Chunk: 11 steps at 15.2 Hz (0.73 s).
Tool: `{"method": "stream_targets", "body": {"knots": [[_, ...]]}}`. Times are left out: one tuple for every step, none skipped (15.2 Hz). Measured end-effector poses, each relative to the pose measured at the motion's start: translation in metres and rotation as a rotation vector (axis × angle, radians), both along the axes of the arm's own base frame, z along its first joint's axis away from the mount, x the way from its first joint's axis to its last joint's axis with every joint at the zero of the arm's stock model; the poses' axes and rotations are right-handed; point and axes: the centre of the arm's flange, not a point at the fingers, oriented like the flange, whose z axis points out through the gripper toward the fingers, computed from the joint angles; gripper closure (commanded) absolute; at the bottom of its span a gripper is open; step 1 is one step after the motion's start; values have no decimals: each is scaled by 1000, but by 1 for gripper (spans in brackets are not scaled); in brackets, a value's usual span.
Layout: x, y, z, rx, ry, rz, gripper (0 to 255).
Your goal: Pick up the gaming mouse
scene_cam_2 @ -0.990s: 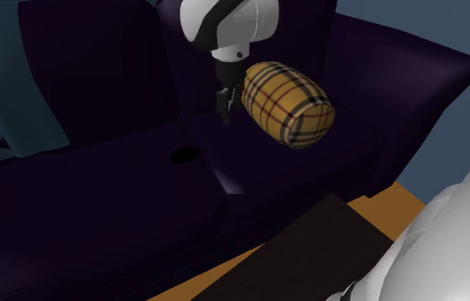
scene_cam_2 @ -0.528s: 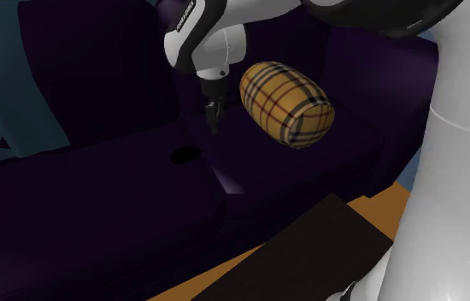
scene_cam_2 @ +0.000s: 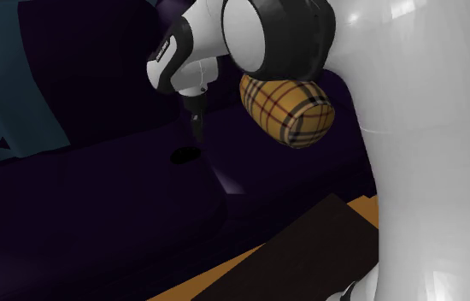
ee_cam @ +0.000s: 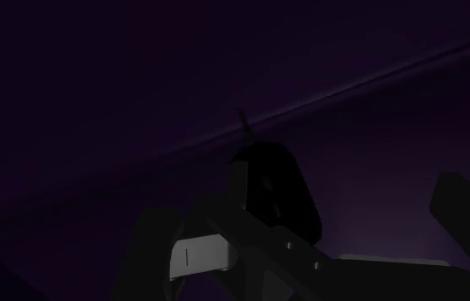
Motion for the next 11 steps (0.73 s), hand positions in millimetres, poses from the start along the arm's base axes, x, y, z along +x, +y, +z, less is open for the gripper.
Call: {"method": "stream_targets", "body": {"knots": [[7,5,-11,2,4,26,0],[16,9,-19,4,8,51,0],[24,14,-29,5,10,77,0],[31,19,-38,7,14,102,0],[37,21,-44,9,16,116,0],[39,24,-50,10,17,123,0],[39,25,-55,10,18,127,0],[40,26,-61,10,18,128,0],[40,27,-65,10,18,129,0],[40,26,-71,10,18,130,0],[40,27,-76,10,18,130,0]]}}
